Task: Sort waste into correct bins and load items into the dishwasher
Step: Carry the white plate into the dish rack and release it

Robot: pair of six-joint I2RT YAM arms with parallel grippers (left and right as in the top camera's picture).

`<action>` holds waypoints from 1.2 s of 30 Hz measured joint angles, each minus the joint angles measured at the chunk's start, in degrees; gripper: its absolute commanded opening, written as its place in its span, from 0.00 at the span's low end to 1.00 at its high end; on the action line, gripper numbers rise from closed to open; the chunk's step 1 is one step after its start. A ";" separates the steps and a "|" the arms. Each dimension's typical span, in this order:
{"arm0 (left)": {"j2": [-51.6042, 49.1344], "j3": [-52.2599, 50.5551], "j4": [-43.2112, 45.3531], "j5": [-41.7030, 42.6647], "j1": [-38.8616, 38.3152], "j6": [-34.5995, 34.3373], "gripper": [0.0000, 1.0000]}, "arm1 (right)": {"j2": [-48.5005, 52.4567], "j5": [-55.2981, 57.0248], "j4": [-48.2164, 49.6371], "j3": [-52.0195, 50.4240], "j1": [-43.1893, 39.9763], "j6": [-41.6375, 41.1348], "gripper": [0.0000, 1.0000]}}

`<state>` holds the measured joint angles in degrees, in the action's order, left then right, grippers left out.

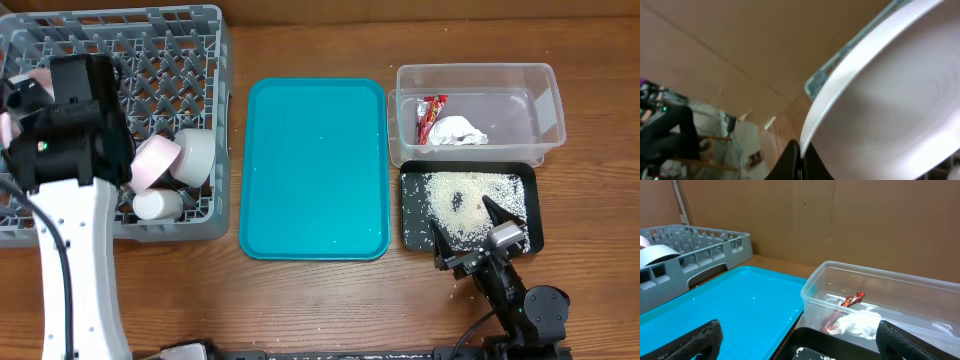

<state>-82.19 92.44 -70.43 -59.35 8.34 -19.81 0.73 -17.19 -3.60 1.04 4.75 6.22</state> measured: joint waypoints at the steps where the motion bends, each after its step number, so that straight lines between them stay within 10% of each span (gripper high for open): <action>1: -0.83 -0.90 2.45 0.72 0.79 1.73 0.04 | 0.00 0.02 0.00 0.00 -0.02 -0.02 1.00; 16: -16.96 -2.91 7.15 3.91 3.13 7.87 0.04 | 0.00 0.00 0.00 0.00 0.00 0.00 1.00; 18: -18.36 -2.95 7.23 3.91 3.13 7.87 0.25 | 0.00 0.00 0.00 0.00 0.00 0.00 0.99; 21: -18.99 -2.95 7.48 4.31 3.13 8.15 1.00 | 0.00 0.00 0.00 0.00 -0.02 0.00 1.00; 36: -0.68 22.91 -18.01 40.70 3.02 7.98 1.00 | 0.00 0.02 0.00 0.00 0.00 0.02 1.00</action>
<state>-82.87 115.35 -88.44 -18.65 11.35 -11.84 0.73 -17.17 -3.60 1.04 4.75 6.24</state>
